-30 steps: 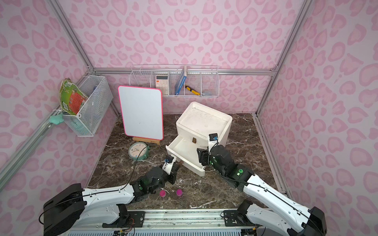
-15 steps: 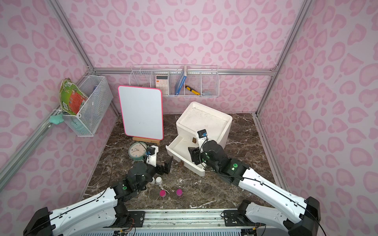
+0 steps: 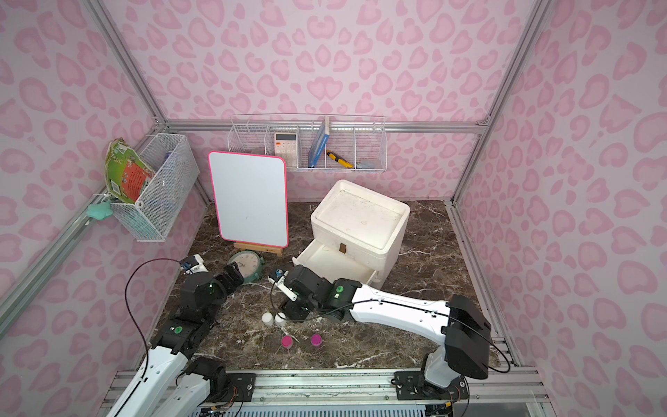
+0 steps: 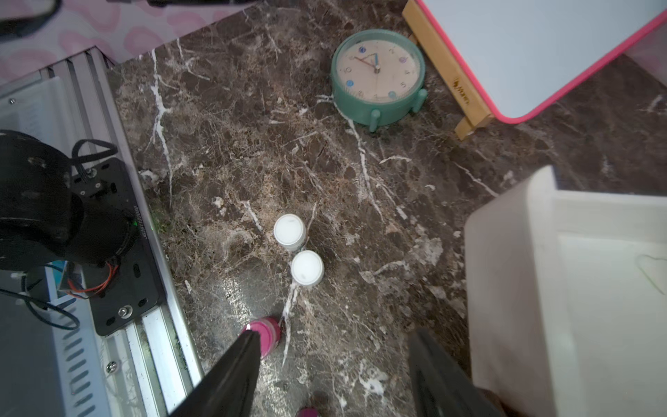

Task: Put the paint cans in the drawer according to color
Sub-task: Pick up the paint can at the center of the board.

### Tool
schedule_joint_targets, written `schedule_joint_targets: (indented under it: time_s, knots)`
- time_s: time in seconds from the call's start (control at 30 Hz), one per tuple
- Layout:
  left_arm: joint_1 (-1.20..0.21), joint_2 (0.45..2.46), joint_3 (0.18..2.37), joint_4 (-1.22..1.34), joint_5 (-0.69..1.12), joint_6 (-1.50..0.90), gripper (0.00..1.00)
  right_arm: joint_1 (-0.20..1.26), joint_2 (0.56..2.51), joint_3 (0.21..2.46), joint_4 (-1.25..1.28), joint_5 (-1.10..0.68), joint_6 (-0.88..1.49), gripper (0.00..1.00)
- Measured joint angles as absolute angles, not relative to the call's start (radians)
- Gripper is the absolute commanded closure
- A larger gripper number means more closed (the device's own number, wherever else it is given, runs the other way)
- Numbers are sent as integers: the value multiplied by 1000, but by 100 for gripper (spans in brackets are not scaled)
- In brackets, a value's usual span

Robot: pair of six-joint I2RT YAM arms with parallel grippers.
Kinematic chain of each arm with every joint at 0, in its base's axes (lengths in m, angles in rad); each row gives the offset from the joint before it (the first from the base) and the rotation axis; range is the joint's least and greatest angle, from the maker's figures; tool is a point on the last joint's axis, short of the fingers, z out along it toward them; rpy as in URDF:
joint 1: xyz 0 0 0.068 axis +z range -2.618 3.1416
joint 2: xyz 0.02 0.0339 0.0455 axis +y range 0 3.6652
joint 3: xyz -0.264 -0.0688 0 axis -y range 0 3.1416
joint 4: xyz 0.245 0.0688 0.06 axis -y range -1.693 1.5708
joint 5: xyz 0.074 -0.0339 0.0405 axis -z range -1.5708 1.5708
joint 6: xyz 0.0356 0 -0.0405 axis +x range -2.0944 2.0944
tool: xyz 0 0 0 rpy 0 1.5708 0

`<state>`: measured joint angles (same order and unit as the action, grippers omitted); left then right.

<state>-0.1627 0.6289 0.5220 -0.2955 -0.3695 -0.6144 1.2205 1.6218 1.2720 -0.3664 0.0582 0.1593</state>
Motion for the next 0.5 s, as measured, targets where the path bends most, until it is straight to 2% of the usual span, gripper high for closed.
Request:
schedule_joint_targets:
  time_s: [0.23,0.37,0.5]
  knots:
    - [-130,643,535,-486,-442,-770,6,1257,1897,1467,-458,41,150,33]
    - [-129,619,527,-534,-456,-817,6,1261,1957,1499,-490,42,157,33]
    - [-129,606,527,-556,-466,-842,6,1258,2015,1520,-501,47,178,38]
